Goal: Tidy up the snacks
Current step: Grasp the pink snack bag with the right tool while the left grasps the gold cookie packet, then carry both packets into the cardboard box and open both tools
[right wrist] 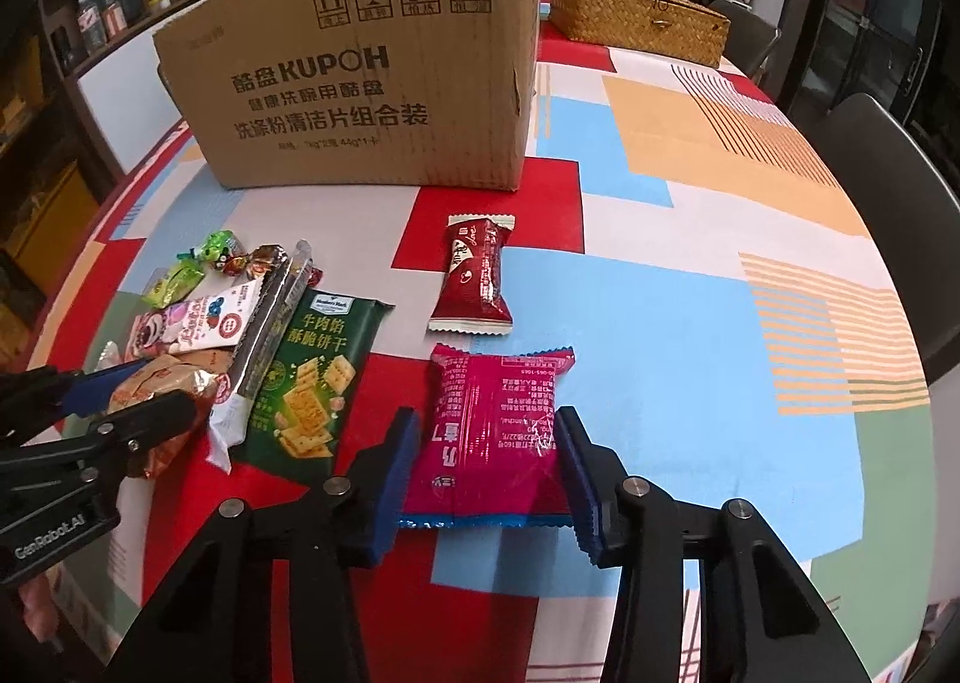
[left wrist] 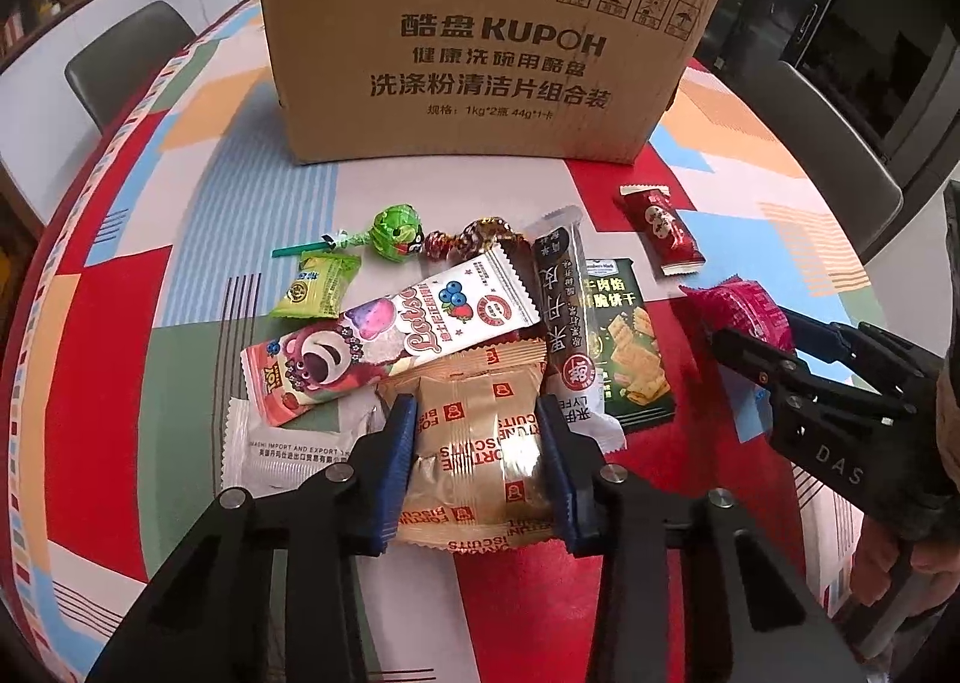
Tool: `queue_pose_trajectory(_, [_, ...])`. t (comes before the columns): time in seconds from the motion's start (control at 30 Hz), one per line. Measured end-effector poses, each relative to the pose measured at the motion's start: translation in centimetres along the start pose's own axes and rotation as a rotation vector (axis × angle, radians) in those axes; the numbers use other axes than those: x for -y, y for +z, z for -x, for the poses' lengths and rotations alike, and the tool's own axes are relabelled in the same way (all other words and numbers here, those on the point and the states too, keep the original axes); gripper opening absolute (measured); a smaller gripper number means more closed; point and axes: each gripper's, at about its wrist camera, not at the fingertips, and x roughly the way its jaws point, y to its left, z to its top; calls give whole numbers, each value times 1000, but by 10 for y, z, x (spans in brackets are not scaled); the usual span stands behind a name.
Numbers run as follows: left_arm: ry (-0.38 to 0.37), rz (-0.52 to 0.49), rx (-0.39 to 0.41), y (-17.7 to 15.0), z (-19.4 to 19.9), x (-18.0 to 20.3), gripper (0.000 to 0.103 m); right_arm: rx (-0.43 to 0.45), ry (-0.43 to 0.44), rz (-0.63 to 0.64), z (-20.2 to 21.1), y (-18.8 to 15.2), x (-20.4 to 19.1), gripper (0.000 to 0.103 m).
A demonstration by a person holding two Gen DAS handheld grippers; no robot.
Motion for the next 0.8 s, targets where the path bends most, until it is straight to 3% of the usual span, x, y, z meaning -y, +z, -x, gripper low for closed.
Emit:
queue_pose_trajectory(0.33, [4, -13, 83, 2, 28, 4, 39, 54, 18, -5, 29, -1, -4, 46])
queue_pose_trajectory(0.8, [-3, -54, 316, 41, 99, 7, 39, 246, 64, 23, 88, 35, -15, 46])
